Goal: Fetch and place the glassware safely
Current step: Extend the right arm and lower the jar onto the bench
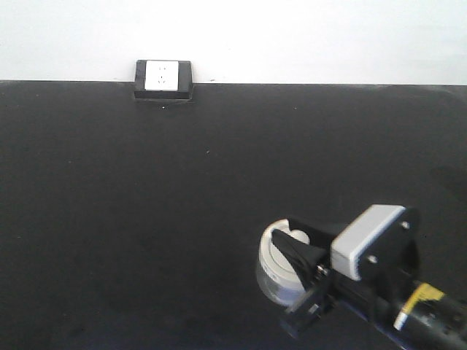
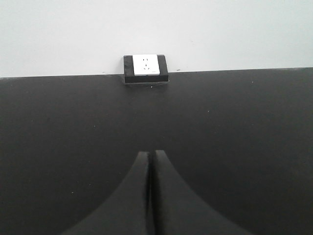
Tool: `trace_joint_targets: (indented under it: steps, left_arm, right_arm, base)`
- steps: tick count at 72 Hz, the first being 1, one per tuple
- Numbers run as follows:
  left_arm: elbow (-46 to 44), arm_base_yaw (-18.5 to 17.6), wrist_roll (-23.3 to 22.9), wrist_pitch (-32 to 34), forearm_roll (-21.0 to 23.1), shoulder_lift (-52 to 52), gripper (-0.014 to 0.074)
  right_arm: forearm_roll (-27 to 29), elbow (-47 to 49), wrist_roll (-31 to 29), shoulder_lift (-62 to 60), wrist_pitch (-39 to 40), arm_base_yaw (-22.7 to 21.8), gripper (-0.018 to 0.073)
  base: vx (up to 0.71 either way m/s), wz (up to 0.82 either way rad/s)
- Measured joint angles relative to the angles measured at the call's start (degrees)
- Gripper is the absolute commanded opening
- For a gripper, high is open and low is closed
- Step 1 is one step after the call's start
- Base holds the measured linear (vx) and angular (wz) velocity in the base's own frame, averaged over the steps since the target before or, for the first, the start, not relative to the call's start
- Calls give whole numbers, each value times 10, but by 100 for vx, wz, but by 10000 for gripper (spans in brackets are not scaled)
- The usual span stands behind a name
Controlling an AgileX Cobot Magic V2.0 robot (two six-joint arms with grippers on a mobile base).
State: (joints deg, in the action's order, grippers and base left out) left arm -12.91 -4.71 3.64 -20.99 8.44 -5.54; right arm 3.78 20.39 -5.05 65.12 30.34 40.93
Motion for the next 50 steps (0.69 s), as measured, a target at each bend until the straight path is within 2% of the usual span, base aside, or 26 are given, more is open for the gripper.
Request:
trace_joint_targets:
  steps: [6, 19, 26, 50]
  left_arm:
    - [0, 0, 0, 0, 0, 0, -7]
    - [0, 0, 0, 0, 0, 0, -7]
    - [0, 0, 0, 0, 0, 0, -7]
    - [0, 0, 0, 0, 0, 0, -7]
  right_arm:
    - [27, 16, -13, 56, 48, 0, -1]
    - [167, 69, -48, 186, 131, 0, -1]
    - [215, 101, -67, 249, 166, 0, -1]
    - [237, 204, -75, 404, 205, 0, 10]
  base:
    - [0, 0]
    - [0, 0]
    - [0, 0]
    - [0, 0]
